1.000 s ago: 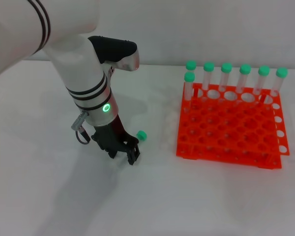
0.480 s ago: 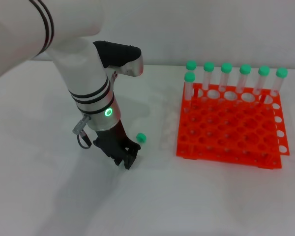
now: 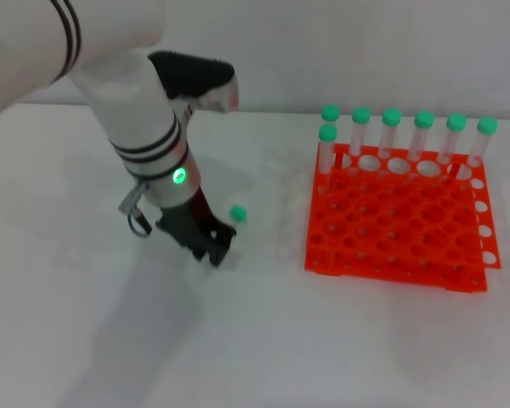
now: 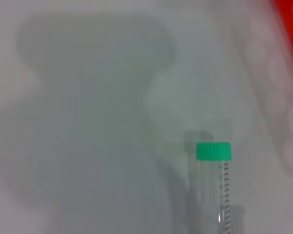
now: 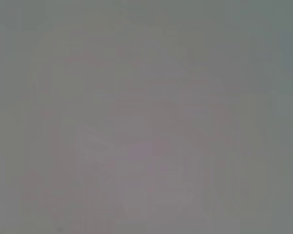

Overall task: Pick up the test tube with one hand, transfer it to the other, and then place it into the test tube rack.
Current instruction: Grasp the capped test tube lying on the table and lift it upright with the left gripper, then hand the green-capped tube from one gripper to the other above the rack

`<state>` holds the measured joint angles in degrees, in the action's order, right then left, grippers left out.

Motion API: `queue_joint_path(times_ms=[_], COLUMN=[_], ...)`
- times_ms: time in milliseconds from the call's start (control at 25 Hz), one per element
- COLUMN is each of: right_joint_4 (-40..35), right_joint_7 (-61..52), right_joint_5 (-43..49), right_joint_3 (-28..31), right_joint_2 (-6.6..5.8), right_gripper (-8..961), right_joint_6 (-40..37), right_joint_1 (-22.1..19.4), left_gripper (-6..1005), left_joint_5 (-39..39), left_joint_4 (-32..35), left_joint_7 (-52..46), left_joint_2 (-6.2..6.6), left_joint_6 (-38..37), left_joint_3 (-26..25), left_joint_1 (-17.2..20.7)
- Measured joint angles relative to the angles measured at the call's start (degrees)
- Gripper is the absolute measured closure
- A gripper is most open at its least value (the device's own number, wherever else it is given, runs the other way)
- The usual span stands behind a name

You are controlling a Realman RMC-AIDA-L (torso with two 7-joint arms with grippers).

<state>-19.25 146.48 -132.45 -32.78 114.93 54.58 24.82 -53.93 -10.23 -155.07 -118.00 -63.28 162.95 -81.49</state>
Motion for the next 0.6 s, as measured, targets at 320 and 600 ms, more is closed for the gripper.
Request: queue_joint_path(times_ms=[320, 600], right_joint_4=[0.0, 0.9], right_joint_7=[-0.4, -1.2], right_joint_5=[0.0, -1.3], right_joint_3=[0.1, 0.4], right_joint_2=[0.03, 0.11], right_gripper=[113, 113], right_joint_6=[-0.1, -0.1], right_joint_1=[-0.1, -0.3], left_gripper=[805, 805], left_joint_5=[17.0, 61.7], left_joint_4=[-5.9, -5.8], left_joint_7=[8.1, 37.0], left_joint_2=[0.79, 1.16], left_joint_6=[15.9, 27.0], left_joint_3=[0.0, 0.0], left_joint_1=[2.1, 13.0])
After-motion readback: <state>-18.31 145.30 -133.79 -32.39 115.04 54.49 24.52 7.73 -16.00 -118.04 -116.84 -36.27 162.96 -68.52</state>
